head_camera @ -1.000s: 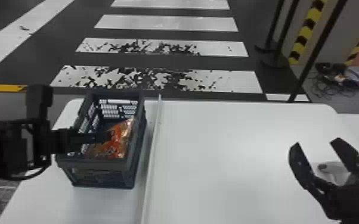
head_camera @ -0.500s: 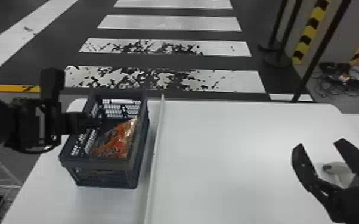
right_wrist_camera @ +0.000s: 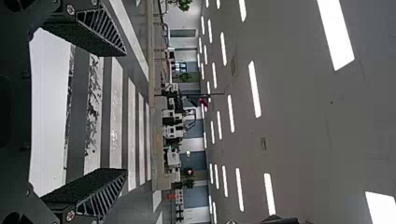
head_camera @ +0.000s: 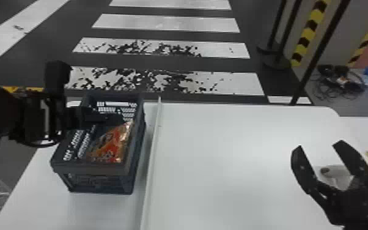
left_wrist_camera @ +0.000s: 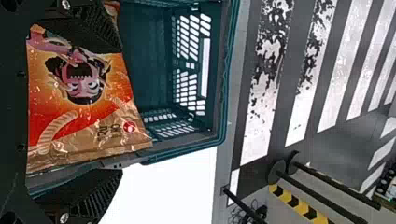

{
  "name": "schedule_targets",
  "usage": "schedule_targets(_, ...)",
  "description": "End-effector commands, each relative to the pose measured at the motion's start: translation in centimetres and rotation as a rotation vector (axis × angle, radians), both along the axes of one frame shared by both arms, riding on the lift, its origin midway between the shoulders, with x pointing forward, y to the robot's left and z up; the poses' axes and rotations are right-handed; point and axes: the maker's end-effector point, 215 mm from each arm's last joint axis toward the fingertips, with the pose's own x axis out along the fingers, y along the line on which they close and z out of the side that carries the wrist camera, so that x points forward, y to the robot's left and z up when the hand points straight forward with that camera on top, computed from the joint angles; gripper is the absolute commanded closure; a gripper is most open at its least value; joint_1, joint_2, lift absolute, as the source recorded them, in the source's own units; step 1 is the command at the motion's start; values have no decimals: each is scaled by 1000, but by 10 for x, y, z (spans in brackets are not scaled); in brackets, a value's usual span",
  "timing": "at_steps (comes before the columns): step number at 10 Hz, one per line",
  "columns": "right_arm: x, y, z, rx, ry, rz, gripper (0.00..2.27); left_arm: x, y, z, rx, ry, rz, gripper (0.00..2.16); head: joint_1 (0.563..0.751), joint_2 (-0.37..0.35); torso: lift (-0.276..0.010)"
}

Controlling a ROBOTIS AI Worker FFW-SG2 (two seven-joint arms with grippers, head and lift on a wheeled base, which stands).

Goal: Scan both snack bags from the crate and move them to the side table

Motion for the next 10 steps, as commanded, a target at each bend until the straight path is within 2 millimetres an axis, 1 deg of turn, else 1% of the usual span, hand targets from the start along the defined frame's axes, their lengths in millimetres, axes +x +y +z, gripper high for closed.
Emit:
schedule_targets(1, 0, 2, 6, 0, -11, 5, 110, -11, -5, -15, 14, 48, -4, 80, 695, -23, -95)
schedule_targets(3, 4, 5, 10, -5, -16, 14, 110, -17, -11, -27, 30, 82, -7, 76, 695, -26, -95)
schedule_targets(6, 4, 5, 4, -8, -2, 18, 110, -23, -1, -44, 49, 122, 10, 76, 695, -25, -95)
schedule_targets(9, 4, 4, 5, -10, -3, 20, 107, -29, 5, -56, 62, 146, 14, 76, 695, -17, -95)
schedule_targets(10, 4, 4, 5, -13, -3, 22, 107, -32, 6, -64, 67, 160, 13, 76, 695, -15, -95)
